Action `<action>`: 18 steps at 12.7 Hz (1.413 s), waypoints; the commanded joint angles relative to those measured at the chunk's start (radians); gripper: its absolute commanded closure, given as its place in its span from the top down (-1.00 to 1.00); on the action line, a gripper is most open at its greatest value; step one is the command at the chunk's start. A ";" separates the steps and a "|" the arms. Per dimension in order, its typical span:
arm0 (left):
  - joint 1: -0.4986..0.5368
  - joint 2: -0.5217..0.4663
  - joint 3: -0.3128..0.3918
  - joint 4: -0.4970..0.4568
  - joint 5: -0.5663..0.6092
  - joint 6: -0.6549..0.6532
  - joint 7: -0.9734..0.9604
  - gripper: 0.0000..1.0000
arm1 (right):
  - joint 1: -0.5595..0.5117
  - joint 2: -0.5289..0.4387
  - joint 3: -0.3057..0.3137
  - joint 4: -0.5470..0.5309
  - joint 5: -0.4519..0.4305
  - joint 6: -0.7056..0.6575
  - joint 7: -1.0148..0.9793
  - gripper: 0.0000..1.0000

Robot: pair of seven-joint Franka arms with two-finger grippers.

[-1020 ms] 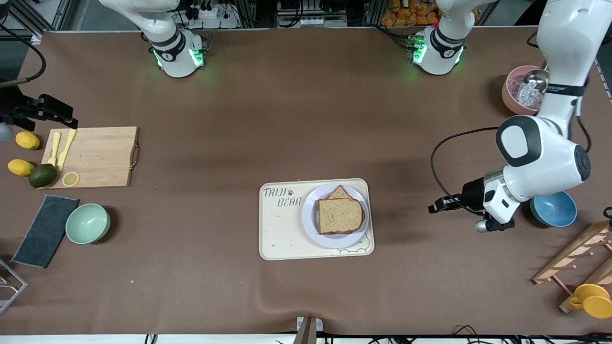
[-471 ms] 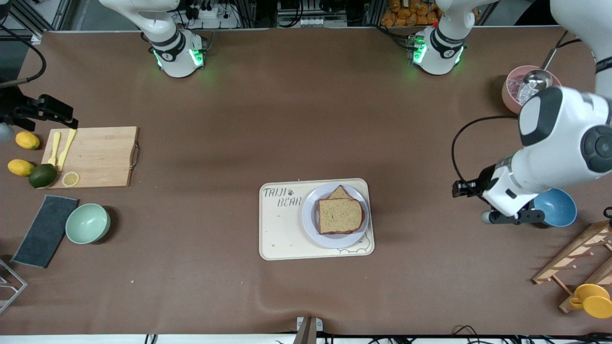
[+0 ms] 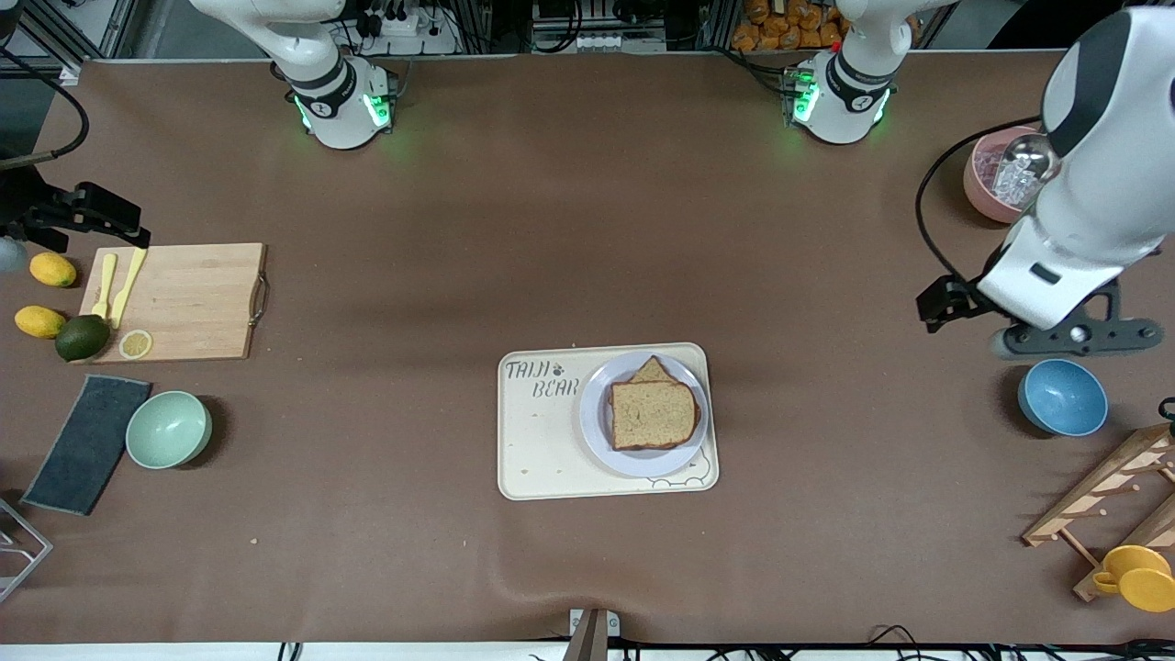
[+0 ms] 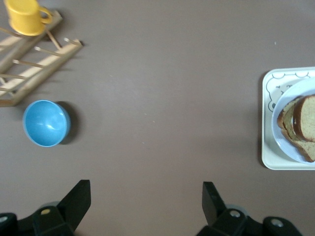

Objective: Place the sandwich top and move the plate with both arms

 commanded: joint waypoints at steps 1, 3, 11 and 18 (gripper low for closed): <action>0.042 -0.065 0.001 -0.011 0.005 -0.028 -0.003 1.00 | -0.007 -0.002 0.003 -0.007 0.001 0.007 -0.007 1.00; 0.062 -0.067 0.000 -0.011 -0.021 -0.034 -0.003 1.00 | -0.007 -0.002 0.003 -0.007 0.001 0.007 -0.009 1.00; -0.163 -0.102 0.277 0.027 -0.102 -0.129 0.020 1.00 | -0.007 -0.002 0.003 -0.010 0.001 0.007 -0.007 1.00; -0.233 -0.185 0.386 -0.070 -0.170 -0.085 0.059 1.00 | -0.007 -0.002 0.003 -0.010 0.002 0.006 -0.007 1.00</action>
